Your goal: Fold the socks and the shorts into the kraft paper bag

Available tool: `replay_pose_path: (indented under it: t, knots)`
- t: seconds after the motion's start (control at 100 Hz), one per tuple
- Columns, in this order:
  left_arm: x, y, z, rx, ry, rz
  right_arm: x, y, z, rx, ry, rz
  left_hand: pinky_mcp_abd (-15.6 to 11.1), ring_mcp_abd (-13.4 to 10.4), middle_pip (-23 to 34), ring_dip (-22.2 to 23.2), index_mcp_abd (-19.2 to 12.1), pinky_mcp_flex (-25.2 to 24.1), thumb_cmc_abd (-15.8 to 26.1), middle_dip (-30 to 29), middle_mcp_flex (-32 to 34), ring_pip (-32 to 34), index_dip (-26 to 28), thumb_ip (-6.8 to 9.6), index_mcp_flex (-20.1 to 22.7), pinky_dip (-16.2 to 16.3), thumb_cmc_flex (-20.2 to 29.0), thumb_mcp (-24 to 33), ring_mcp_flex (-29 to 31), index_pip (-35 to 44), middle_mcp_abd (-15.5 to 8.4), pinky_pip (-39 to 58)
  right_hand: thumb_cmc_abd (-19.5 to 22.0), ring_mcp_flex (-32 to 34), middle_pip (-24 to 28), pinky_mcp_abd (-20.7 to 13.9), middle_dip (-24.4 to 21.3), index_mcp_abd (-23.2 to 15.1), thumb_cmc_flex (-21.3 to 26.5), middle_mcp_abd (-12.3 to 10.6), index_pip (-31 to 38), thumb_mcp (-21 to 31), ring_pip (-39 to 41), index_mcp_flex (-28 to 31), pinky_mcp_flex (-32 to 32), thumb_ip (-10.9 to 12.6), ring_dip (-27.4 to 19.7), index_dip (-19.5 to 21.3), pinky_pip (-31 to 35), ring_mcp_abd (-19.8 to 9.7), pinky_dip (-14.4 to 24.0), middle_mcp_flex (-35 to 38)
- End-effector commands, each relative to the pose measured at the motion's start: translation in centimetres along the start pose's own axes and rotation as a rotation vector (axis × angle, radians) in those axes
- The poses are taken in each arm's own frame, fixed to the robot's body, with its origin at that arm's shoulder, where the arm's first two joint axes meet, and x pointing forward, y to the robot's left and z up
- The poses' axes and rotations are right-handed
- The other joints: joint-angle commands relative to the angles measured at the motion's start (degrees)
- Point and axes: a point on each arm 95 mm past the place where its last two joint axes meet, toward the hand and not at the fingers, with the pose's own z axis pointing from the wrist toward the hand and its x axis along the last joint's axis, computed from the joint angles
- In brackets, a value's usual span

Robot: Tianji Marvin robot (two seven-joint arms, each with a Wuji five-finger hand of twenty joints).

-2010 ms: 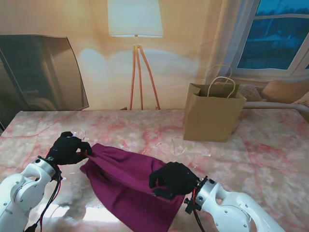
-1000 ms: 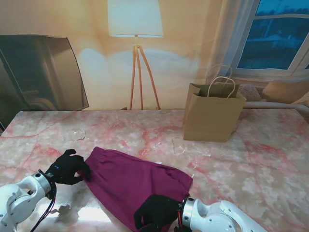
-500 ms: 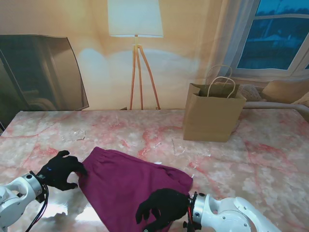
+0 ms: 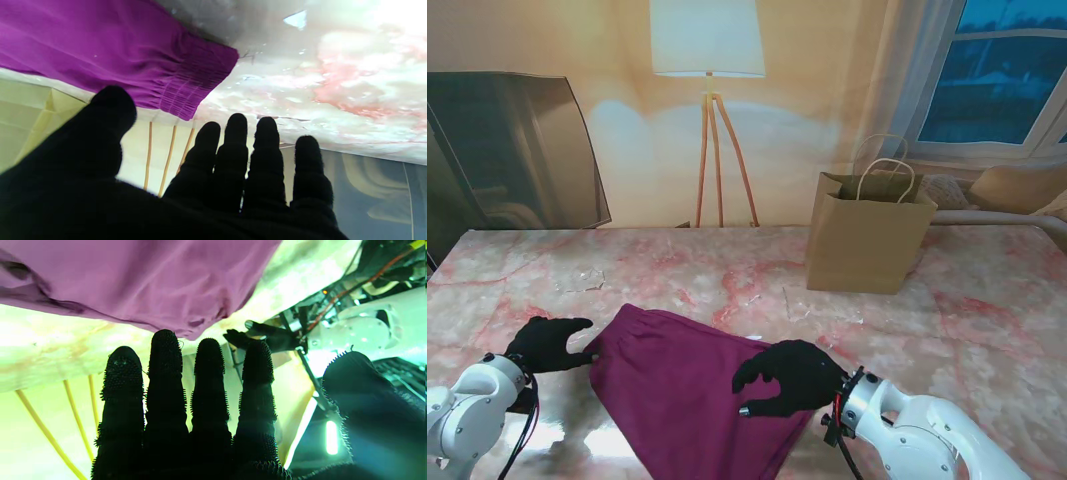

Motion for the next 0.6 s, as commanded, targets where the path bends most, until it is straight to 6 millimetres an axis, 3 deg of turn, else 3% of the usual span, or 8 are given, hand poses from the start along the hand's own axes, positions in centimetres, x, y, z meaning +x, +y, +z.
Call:
replay_pose_path:
  t: [0.0, 0.13, 0.25, 0.48, 0.53, 0.59]
  knots:
    - [1.2, 0.0, 0.9, 0.025, 0.022, -0.051, -1.1, -0.6, 0.1, 0.036, -0.026, 0.028, 1.55, 1.61, 0.60, 1.22, 2.70, 0.61, 0.18, -0.72, -0.93, 0.95, -1.26, 2.01, -2.33, 2.16, -0.80, -1.06, 1.97, -2.12, 2.22, 1.71, 0.05, -0.94, -0.47, -0.67, 0.75, -1.23, -1.86, -1.66, -0.71, 1.51, -0.96, -0.93, -0.94, 1.72, -1.11, 1.03, -1.26, -0.96, 1.43, -1.30]
    - [2.3, 0.4, 2.4, 0.021, -0.024, -0.113, -2.1, -1.4, 0.2, 0.055, -0.048, 0.058, 2.34, 1.74, 2.22, 2.55, 3.25, 0.48, -0.22, -1.07, -0.99, 2.40, -2.09, 1.97, -4.06, 3.06, -0.31, -2.47, 2.50, -3.52, 2.16, 2.50, 0.17, -0.67, -0.09, -0.12, 0.91, -1.31, -2.20, -1.63, -0.44, 2.28, -0.87, -0.54, -0.99, 1.41, -1.14, 1.14, -1.40, -0.89, 1.67, -0.74]
    - [3.1, 0.7, 3.8, 0.027, -0.061, -0.109, -2.8, -2.0, 0.2, 0.058, -0.061, 0.072, 2.39, 0.54, 4.99, 5.09, 3.39, -1.09, -0.69, 1.10, -1.86, 4.06, -2.91, 1.86, -6.49, 2.72, -0.59, -2.73, 0.76, -5.19, -0.82, 1.02, 0.17, -0.18, 0.34, 0.03, 1.10, -1.32, -2.29, -1.61, -0.20, 2.70, -0.55, -0.19, -0.74, 1.28, -1.08, 1.23, -1.27, -0.78, 1.90, 0.03]
    - [3.8, 1.4, 6.2, -0.022, -0.123, -0.070, -3.6, -2.5, -0.2, 0.047, -0.082, 0.071, 1.52, 1.14, 17.29, 13.16, 4.02, -5.29, -2.25, 21.66, -5.07, 7.57, -2.72, 1.39, -7.07, 0.38, -1.74, -2.80, -7.00, -6.93, -4.40, -5.59, 0.03, -0.81, 0.49, 0.14, 1.27, -1.47, -2.35, -1.67, 0.09, 3.18, -0.85, 0.25, -1.46, 1.14, -1.28, 1.33, -1.71, -0.82, 1.94, 0.04]
    - [3.8, 1.7, 6.6, -0.031, -0.140, -0.064, -3.8, -2.6, -0.3, 0.048, -0.088, 0.064, 1.76, 1.71, 19.45, 16.14, 3.70, -5.36, -2.30, 25.57, -5.28, 9.78, -2.19, 1.45, -5.68, 0.53, -2.07, -3.05, -7.50, -6.58, -4.22, -5.42, 0.02, -0.91, 0.45, 0.13, 1.28, -1.49, -2.39, -1.80, 0.09, 3.21, -0.94, 0.21, -1.61, 1.11, -1.34, 1.34, -1.86, -0.96, 1.93, -0.04]
    - [3.9, 1.9, 6.9, -0.058, -0.160, -0.072, -4.1, -2.8, -0.4, 0.049, -0.096, 0.058, 1.42, 2.32, 20.22, 20.93, 2.62, -7.20, -1.24, 30.53, -10.08, 11.37, -1.14, 1.70, -3.53, -1.07, -2.12, -5.63, -12.16, -5.79, -3.19, -8.53, 0.00, -1.57, 0.26, -0.06, 1.25, -1.43, -2.36, -1.78, 0.08, 3.27, -1.32, 0.13, -2.51, 1.10, -1.49, 1.34, -2.49, -0.95, 1.78, -0.46]
